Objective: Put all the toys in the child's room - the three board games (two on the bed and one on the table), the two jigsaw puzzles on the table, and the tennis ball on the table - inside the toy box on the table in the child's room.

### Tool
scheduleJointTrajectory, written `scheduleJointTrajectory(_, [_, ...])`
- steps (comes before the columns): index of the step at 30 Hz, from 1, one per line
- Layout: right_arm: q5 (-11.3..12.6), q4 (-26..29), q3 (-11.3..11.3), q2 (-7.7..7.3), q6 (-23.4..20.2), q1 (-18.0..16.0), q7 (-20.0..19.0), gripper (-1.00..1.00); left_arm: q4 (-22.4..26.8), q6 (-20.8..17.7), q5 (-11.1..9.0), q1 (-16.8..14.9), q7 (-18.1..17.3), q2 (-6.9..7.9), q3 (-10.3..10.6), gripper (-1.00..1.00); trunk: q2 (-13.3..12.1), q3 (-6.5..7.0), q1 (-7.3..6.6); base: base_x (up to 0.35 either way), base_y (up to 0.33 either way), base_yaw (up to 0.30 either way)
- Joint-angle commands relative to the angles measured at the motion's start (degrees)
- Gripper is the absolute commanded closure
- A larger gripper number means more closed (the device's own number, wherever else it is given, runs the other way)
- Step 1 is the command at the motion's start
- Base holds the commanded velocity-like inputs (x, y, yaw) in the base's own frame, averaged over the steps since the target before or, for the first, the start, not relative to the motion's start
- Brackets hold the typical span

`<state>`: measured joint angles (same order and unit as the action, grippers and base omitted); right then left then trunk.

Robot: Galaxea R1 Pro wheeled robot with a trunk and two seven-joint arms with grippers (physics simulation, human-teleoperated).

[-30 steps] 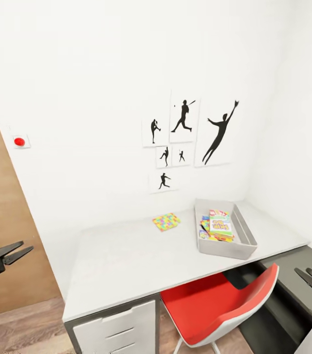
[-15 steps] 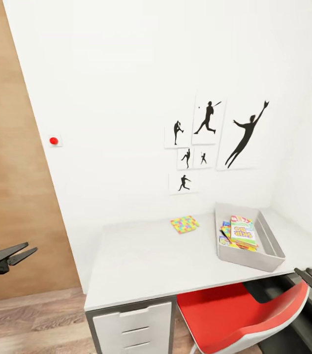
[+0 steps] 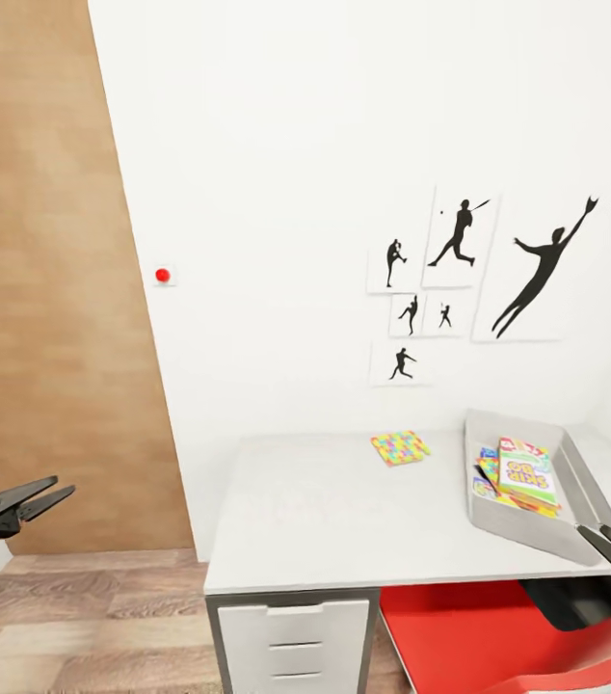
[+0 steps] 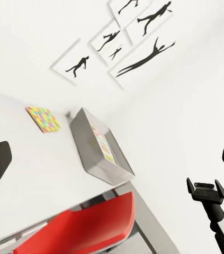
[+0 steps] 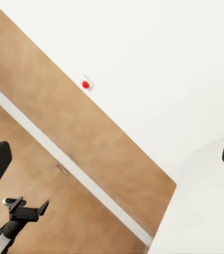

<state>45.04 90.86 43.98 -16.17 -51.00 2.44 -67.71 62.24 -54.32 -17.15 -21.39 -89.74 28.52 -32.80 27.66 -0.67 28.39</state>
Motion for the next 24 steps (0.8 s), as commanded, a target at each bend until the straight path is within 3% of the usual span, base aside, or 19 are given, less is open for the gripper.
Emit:
scheduleJointTrajectory(1, [0.2, 0.0, 0.0, -0.02, -0.3, 0.0, 0.0, -1.00, 0.0, -0.6, 0.1, -0.1, -0.3, 0.01, 0.0, -1.00, 0.1, -0.06, 0.03, 0.000, 0.000, 0.280])
scheduleJointTrajectory(11, [0.2, 0.0, 0.1, -0.08, -0.3, 0.0, 0.0, -1.00, 0.0, -0.6, 0.1, -0.1, -0.3, -0.04, 0.1, -1.00, 0.1, -0.04, 0.03, 0.000, -0.001, 0.267])
scheduleJointTrajectory(24, [0.2, -0.1, 0.2, -0.35, -0.3, 0.0, 0.1, -1.00, 0.0, -0.6, 0.1, -0.1, -0.3, -0.04, 0.1, -1.00, 0.1, -0.03, 0.03, 0.000, -0.054, 0.040])
